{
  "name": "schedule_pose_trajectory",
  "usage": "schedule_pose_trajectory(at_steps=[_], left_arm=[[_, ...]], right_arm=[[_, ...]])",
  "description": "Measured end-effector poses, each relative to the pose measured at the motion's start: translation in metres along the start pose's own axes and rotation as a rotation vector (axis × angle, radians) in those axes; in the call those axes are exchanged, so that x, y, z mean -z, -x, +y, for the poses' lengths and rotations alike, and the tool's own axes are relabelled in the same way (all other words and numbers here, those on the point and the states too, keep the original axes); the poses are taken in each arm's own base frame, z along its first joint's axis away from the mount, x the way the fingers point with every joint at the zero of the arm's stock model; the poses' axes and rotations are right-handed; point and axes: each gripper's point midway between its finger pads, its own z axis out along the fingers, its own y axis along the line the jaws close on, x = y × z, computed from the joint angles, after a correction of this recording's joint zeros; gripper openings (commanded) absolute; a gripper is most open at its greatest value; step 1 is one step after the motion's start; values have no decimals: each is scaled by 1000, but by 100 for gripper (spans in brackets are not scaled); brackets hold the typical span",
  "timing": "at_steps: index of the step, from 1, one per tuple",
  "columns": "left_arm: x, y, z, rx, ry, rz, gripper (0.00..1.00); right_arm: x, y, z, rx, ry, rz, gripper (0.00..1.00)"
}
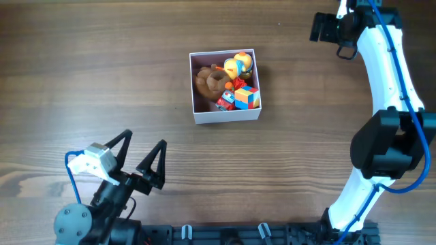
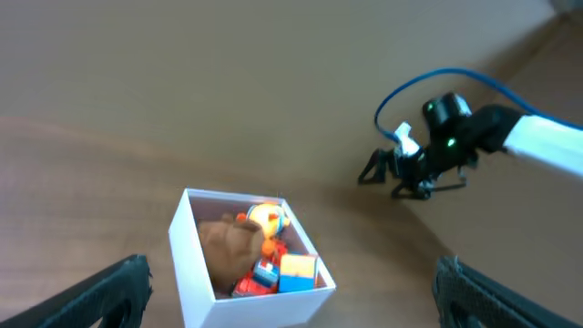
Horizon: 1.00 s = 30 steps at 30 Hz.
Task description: Pack container
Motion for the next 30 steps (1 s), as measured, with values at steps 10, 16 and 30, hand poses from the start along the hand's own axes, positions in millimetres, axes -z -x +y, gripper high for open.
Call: schedule_pose_trajectory(at_steps=[10,16,30], left_arm=[[-8,3,7,-40,-34,-164,100],[-14,-6,30,-57,8,-248,100],[-20,-19,62,-192,86,-315,100]], right_arm=[[0,0,0,0,0,0,100],[0,0,0,0,0,0,100],[0,0,0,0,0,0,100]])
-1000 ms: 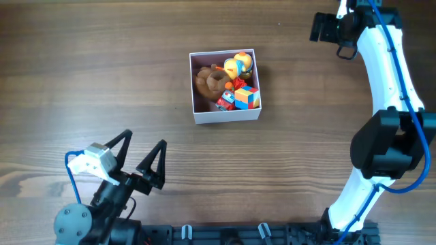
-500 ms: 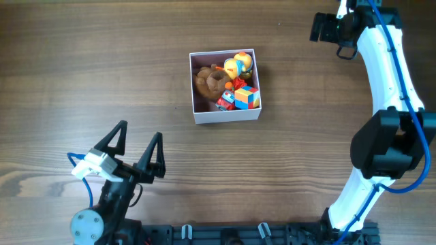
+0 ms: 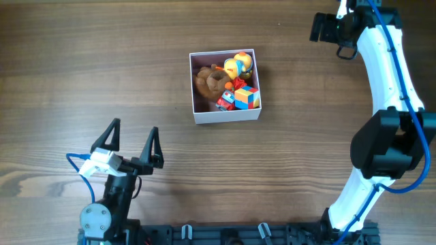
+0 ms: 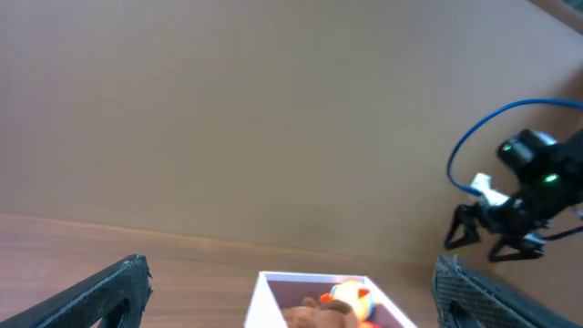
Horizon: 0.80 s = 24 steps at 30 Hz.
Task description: Pack container
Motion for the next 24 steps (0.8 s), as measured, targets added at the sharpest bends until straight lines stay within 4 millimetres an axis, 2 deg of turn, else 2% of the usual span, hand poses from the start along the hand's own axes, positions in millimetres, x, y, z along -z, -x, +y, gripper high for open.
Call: schedule_pose_trajectory(at_steps=[3,6,14,24], left_arm=[[1,-17,12,-6,40,36,100],[1,-24,19,-19,69,60,100],[13,-80,39,-48,147,293,100],[14,-81,41,-177,138,307,100]], right_arm=[[0,0,0,0,0,0,100],[0,0,0,0,0,0,100],[0,0,0,0,0,0,100],[0,0,0,0,0,0,100]])
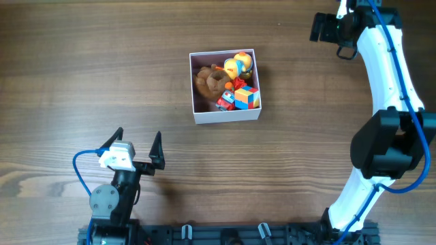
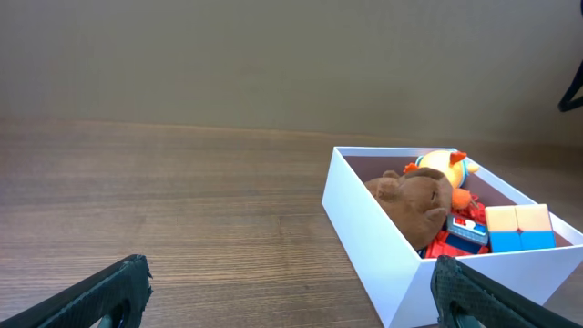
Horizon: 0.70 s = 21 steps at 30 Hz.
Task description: Pack container
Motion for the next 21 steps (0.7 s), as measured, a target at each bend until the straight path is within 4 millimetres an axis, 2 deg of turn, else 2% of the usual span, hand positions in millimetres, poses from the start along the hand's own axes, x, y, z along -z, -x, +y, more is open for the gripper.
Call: schedule_pose_trajectory(at_steps=[21], left_arm=[[0,0,0,-8,0,0,100]], right_arm=[[0,0,0,0,0,0,100]])
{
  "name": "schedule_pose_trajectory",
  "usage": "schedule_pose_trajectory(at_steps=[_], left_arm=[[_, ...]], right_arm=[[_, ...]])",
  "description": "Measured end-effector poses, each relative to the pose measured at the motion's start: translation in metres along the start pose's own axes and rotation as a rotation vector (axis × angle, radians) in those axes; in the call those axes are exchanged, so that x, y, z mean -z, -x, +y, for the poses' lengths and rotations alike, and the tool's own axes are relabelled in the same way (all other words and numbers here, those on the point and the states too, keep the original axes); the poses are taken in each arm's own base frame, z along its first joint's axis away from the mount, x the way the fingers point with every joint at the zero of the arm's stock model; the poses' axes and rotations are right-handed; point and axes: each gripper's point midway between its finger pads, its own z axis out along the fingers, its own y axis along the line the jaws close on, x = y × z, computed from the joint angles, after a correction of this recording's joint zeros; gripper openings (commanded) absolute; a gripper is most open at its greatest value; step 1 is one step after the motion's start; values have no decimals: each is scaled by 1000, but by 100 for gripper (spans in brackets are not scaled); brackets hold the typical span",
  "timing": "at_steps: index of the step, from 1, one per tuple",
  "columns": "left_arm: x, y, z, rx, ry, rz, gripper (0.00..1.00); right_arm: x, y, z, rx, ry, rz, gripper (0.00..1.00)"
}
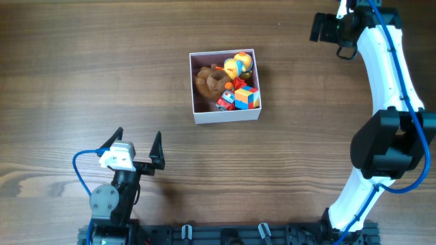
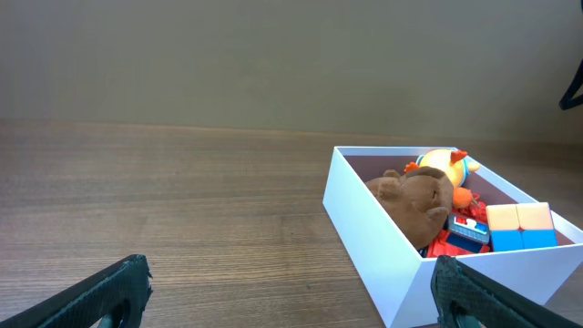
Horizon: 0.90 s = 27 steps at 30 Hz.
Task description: Pack container
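Note:
The white open box [image 1: 225, 116] sits mid-table with a brown plush [image 1: 211, 83], a yellow-orange duck toy [image 1: 238, 65], a colourful cube [image 1: 247, 97] and a red-blue toy [image 1: 226, 101] inside. In the left wrist view the box [image 2: 383, 246] lies ahead to the right, with the plush [image 2: 414, 196] and the cube [image 2: 519, 226] showing. My left gripper [image 1: 136, 145] stands open and empty near the front left edge, well short of the box, its fingers [image 2: 109, 292] wide apart. My right gripper [image 1: 320, 27] is at the far right back, away from the box.
Bare wooden table [image 1: 102, 75] surrounds the box on all sides. The right arm's white links [image 1: 385, 75] run along the right edge. A black rail [image 1: 238, 235] borders the front edge.
My left gripper stood open at the front left, tilted towards the box. Then it had drawn back closer to the front edge with its camera raised. By the last moment it had settled low and level facing the box, where it stays. The right arm never moved.

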Motion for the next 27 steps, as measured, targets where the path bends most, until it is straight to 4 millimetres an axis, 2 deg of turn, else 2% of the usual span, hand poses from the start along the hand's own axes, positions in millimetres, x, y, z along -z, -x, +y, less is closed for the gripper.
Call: schedule_pose_trajectory(at_steps=[12,15,17,18,23,27], left_arm=[[0,0,0,0,0,0,100],[0,0,0,0,0,0,100],[0,0,0,0,0,0,100],[0,0,0,0,0,0,100],[0,0,0,0,0,0,100],[0,0,0,0,0,0,100]], right_arm=[[0,0,0,0,0,0,100],[9,4,0,-1,2,-19,100],[25,9,0,-2,5,-49,100],[39,13,0,-3,8,-75,100],[135,39,-1,-12,31,-276,100],[205,45,-4,-18,46,-415,100]])
